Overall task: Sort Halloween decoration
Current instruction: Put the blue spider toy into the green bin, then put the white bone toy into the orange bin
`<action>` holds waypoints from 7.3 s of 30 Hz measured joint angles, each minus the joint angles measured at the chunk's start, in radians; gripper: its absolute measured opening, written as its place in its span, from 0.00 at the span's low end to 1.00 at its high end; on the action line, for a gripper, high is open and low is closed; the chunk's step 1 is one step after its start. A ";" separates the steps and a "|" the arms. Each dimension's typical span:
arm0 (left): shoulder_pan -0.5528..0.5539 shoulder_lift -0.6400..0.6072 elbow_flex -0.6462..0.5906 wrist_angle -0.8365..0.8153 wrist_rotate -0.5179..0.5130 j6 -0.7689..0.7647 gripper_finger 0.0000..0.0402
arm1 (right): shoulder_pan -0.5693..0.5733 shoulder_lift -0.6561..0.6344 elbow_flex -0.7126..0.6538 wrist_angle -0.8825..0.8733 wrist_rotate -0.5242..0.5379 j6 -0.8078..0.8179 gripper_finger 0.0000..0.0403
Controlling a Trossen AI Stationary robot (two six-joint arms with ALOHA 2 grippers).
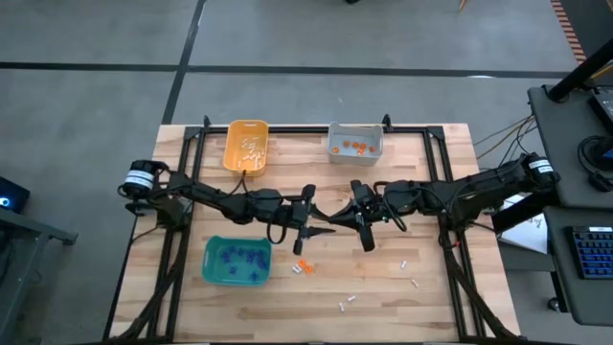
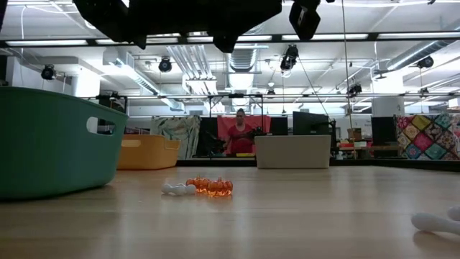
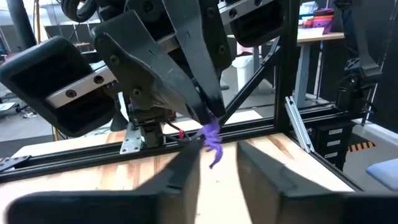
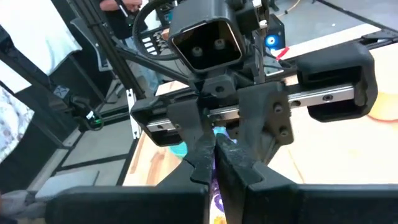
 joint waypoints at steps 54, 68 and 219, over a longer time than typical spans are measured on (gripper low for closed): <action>-0.199 -0.325 0.210 -1.858 0.102 -0.639 0.00 | 0.000 -0.058 0.069 -0.230 0.010 -0.066 0.38; -0.302 -0.165 0.179 -1.965 0.185 -0.711 0.04 | 0.000 -0.058 0.068 -0.254 0.010 -0.058 0.38; -0.192 -0.714 0.108 -1.068 -0.562 0.210 0.19 | -0.435 0.719 0.458 0.257 -0.132 -0.466 0.02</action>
